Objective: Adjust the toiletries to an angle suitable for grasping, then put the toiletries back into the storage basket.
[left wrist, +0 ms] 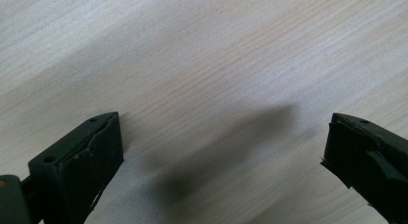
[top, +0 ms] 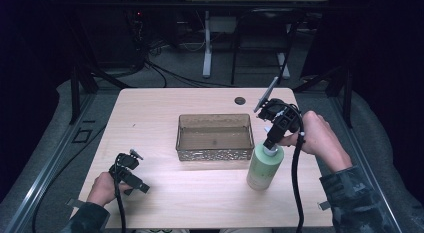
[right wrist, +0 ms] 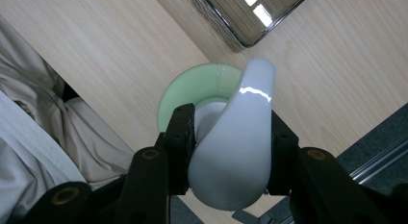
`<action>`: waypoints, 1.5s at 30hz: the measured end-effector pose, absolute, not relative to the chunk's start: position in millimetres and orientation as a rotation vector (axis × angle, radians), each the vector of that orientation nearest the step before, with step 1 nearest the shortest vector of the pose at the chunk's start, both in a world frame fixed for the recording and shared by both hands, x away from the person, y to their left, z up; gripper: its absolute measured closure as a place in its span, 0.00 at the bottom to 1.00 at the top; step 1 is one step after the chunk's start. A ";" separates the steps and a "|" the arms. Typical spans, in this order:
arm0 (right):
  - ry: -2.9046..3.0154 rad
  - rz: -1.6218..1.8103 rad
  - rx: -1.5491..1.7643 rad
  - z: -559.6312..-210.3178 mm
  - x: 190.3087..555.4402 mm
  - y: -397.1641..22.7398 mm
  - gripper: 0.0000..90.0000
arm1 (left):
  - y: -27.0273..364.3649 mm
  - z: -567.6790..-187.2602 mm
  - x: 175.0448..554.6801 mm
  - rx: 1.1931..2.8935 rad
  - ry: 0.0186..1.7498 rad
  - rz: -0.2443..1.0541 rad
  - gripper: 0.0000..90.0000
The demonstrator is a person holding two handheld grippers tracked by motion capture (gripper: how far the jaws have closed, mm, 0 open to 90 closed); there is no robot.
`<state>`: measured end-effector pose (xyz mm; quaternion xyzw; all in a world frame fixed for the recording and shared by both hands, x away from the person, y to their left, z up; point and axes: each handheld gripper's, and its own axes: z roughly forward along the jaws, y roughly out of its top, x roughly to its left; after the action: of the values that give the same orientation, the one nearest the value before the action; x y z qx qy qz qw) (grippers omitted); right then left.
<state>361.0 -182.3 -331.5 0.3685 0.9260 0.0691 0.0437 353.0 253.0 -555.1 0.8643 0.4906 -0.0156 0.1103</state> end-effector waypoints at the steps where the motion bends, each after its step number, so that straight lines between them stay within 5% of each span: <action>1: 2.831 0.212 1.124 -331.5 361.0 -182.4 0.70 | 253.3 -555.1 353.1 2.535 1.441 -0.043 0.00; 45: 2.825 0.242 0.991 -288.7 351.3 -177.2 0.70 | 248.9 -553.3 354.1 2.541 1.425 -0.039 0.00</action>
<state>351.3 -177.2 -288.7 0.3291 0.9383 0.0805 0.0692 354.1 248.9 -553.3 0.8665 0.4858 -0.0133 0.1138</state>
